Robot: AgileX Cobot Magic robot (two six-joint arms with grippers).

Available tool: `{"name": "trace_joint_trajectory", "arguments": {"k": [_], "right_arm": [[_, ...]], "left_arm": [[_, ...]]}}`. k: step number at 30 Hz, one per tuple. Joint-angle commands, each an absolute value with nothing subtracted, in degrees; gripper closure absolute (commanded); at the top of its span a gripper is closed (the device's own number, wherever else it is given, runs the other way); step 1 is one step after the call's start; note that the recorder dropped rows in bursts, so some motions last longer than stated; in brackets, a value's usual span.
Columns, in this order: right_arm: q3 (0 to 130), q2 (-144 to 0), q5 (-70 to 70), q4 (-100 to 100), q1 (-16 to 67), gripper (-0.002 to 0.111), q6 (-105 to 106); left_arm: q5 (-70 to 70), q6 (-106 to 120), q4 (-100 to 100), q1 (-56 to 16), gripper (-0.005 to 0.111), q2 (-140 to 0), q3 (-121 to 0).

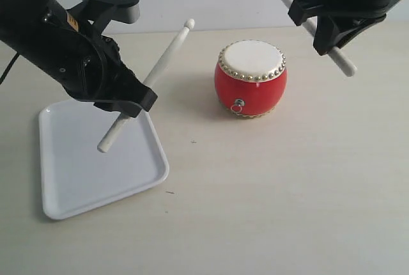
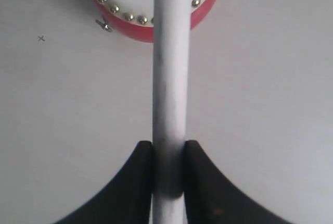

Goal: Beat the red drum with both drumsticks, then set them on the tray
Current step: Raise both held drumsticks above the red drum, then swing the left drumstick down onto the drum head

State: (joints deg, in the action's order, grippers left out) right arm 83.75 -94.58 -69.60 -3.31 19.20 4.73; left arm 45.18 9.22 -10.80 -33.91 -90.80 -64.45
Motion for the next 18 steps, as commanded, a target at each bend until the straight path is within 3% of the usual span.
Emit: {"name": "trace_joint_trajectory", "arguments": {"k": [1,6,13,18], "right_arm": [[80.3,-98.8,-70.0,-3.1,18.9,0.108,4.4],[76.6,-104.5,-70.0,-4.1,18.9,0.108,4.8],[84.4,-96.1,-70.0,-3.9,18.9,0.108,4.9],[82.1,-92.3,-70.0,-1.9,18.0,0.108,4.8]], "left_arm": [[44.5,10.0,-11.2,-33.7,0.107,-90.7,-64.8],[45.7,11.2,-11.2,-33.7,0.107,-90.7,-64.8],[46.4,13.9,-11.0,-33.7,0.107,-90.7,-66.1],[52.6,15.3,-10.8,-33.7,0.107,-93.9,-73.1]]}}
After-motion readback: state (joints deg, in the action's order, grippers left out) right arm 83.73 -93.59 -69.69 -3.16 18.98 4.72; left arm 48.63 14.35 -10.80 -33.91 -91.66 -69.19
